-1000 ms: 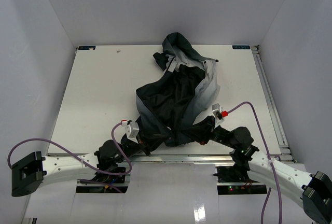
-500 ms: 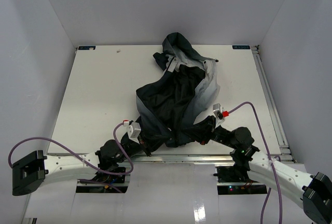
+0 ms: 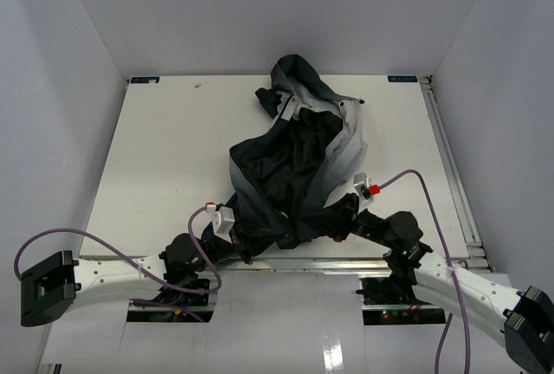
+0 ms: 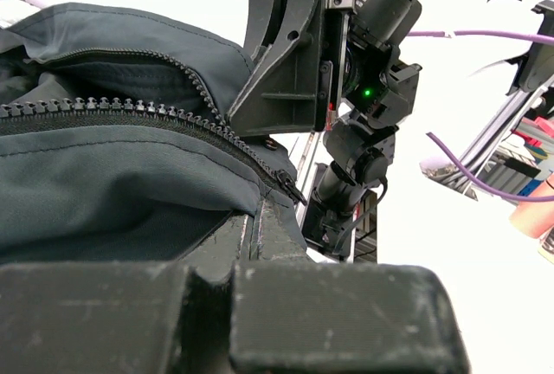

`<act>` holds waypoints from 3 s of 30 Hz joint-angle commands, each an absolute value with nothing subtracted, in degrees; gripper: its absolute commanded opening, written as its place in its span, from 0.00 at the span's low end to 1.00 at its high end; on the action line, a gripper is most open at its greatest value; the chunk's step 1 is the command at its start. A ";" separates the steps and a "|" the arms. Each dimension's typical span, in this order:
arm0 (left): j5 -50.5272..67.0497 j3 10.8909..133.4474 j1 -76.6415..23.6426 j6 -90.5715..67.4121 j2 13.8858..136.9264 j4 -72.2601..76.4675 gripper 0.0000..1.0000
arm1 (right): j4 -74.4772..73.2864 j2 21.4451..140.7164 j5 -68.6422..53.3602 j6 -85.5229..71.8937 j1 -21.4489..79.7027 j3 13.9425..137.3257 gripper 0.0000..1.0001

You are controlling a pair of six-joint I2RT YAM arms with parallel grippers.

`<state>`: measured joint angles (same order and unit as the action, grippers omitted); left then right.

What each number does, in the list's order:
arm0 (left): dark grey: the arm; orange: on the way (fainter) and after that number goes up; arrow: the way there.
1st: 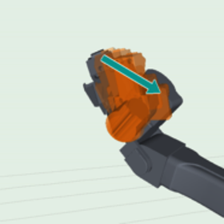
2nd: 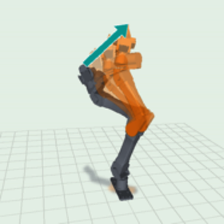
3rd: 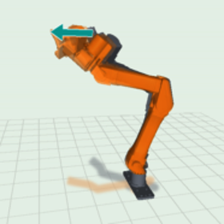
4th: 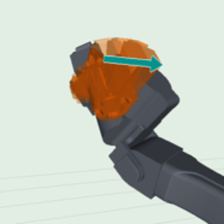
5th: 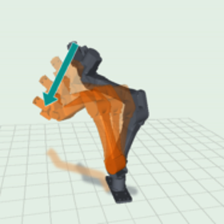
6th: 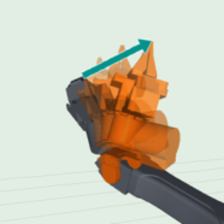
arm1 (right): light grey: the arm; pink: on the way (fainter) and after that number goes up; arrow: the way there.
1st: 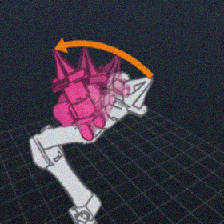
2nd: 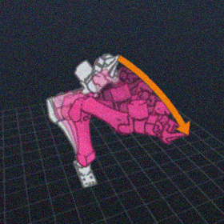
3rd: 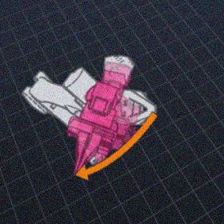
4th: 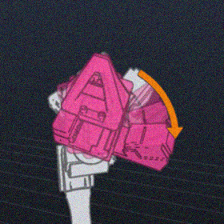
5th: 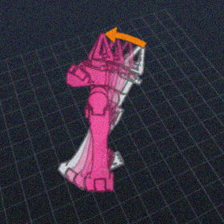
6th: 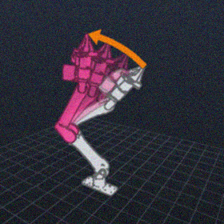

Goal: Zip up the jacket

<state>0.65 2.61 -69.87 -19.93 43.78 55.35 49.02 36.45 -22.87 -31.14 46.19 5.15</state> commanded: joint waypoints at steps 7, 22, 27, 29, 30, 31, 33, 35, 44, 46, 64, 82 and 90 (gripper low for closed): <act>3.08 -5.01 -69.79 -19.34 47.59 55.73 0.00 | 48.08 35.51 -23.03 -30.82 45.88 8.00 0.08; 7.79 -6.59 -69.79 -19.34 46.39 58.78 0.00 | 45.88 38.40 -23.81 -29.45 45.78 9.57 0.08; 8.15 -6.13 -69.79 -19.34 48.04 59.08 0.00 | 45.86 38.76 -24.32 -29.27 45.70 9.84 0.08; 7.26 -5.75 -69.79 -19.42 48.56 58.78 0.00 | 46.09 38.75 -24.53 -29.27 45.79 9.65 0.08; 6.70 -5.49 -69.79 -19.77 48.76 58.32 0.02 | 46.24 38.70 -24.58 -29.27 45.79 9.54 0.08; 6.24 -5.27 -69.79 -20.04 48.87 57.65 0.05 | 46.36 38.58 -24.61 -29.27 45.79 9.40 0.08; 5.26 -4.65 -69.79 -21.06 48.73 56.48 0.22 | 46.67 38.43 -24.61 -29.40 45.79 9.12 0.08; 4.71 -4.06 -69.79 -21.90 48.14 55.16 0.33 | 46.94 38.47 -24.61 -29.50 45.73 8.99 0.08; 3.82 -1.30 -69.84 -26.60 43.23 46.94 0.52 | 48.88 40.21 -24.35 -30.11 45.75 8.35 0.08; 3.19 -0.49 -69.81 -27.57 43.42 45.23 0.54 | 49.41 40.45 -24.41 -30.34 45.73 8.22 0.08; 1.60 3.08 -69.79 -31.29 49.66 46.42 0.59 | 48.69 40.50 -23.76 -29.62 45.72 7.89 0.08; 0.88 1.46 -69.79 -37.19 46.75 49.90 0.69 | 49.87 41.31 -24.05 -29.62 45.74 6.91 0.08; 0.76 1.77 -69.79 -38.78 47.46 50.91 0.70 | 50.19 41.38 -23.99 -29.62 45.72 6.49 0.08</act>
